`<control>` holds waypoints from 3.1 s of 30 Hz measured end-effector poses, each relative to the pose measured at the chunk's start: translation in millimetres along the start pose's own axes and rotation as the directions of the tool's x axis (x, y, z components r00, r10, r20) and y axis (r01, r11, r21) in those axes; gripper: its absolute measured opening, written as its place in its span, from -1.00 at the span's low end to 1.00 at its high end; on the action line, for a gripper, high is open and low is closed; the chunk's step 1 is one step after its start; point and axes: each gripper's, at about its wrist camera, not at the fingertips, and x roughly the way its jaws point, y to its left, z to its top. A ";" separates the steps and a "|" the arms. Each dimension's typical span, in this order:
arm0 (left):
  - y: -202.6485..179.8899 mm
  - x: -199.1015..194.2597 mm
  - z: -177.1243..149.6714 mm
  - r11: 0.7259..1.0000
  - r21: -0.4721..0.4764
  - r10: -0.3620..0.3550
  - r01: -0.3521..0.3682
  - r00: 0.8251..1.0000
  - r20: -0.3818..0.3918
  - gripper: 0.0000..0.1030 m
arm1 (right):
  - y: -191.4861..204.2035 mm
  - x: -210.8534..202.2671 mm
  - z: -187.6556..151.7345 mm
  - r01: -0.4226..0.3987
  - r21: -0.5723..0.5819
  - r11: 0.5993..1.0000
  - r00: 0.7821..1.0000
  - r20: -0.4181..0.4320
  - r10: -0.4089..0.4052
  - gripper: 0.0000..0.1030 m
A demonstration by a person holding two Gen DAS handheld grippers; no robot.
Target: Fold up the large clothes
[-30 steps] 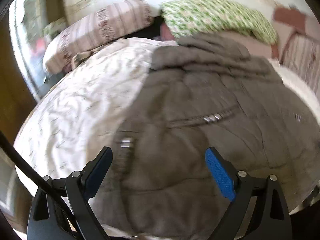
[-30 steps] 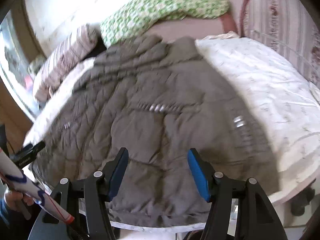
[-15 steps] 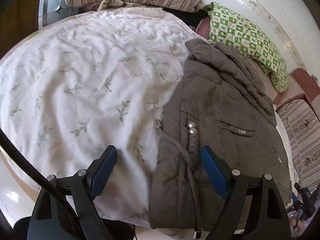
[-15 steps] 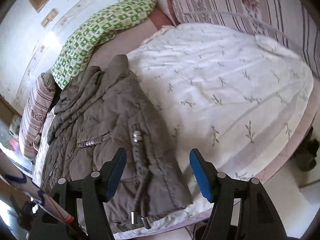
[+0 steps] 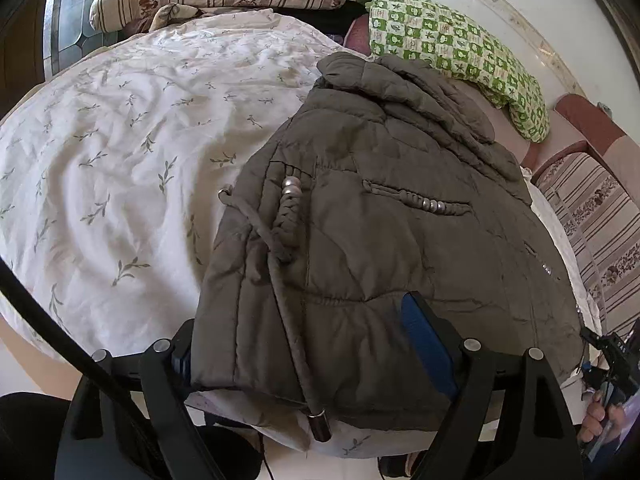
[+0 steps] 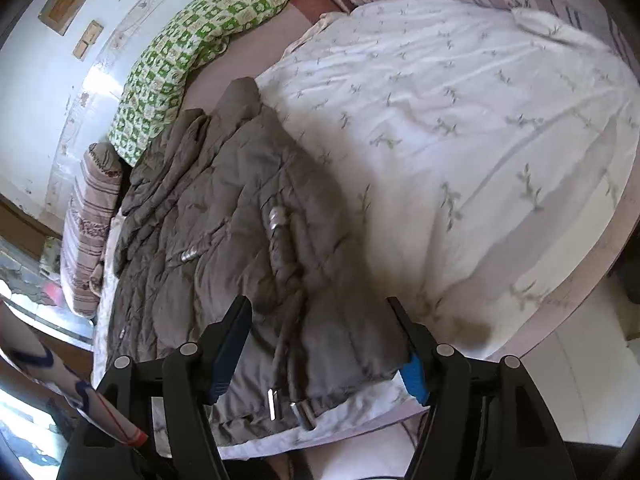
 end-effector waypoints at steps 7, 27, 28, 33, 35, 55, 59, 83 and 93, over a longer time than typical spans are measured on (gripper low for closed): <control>-13.6 -5.9 -0.4 0.999 0.045 0.000 -0.003 0.998 0.057 0.65 | 29.1 0.3 -9.6 -0.037 -0.111 0.993 0.999 0.032 0.041 0.18; -26.3 8.8 -7.0 0.988 0.102 0.110 -0.115 0.992 0.059 0.65 | 44.8 26.9 -24.2 -0.091 -0.172 0.981 0.996 -0.040 0.085 0.07; -25.9 10.2 -7.1 0.987 0.100 0.117 -0.122 0.992 0.056 0.65 | 47.1 29.1 -26.1 -0.067 -0.202 0.977 0.998 -0.031 0.062 0.06; -26.6 13.1 -8.6 0.981 0.117 0.147 -0.154 0.987 0.068 0.65 | 46.8 27.5 -24.0 -0.061 -0.189 0.980 0.998 -0.006 0.061 -0.06; -27.8 12.5 -9.4 0.980 0.122 0.150 -0.159 0.985 0.079 0.65 | 47.1 20.5 -20.9 -0.074 -0.189 0.979 0.997 0.009 0.077 -0.23; -34.2 21.3 -10.4 0.960 0.169 0.213 -0.223 0.974 0.076 0.76 | 75.0 14.1 -34.4 0.083 -0.389 0.917 0.994 0.094 -0.050 -0.52; -35.6 20.5 -11.0 0.956 0.179 0.220 -0.231 0.972 0.081 0.75 | 87.7 18.7 -46.9 0.192 -0.483 0.854 0.980 0.145 -0.138 -0.52; -61.9 17.1 -18.2 0.902 0.289 0.283 -0.323 0.944 0.170 0.07 | 88.2 21.8 -50.7 0.229 -0.501 0.835 0.972 0.164 -0.168 -0.48; -65.3 17.5 -17.8 0.893 0.299 0.293 -0.337 0.939 0.182 -0.09 | 86.6 22.6 -49.2 0.223 -0.490 0.843 0.974 0.152 -0.170 -0.44</control>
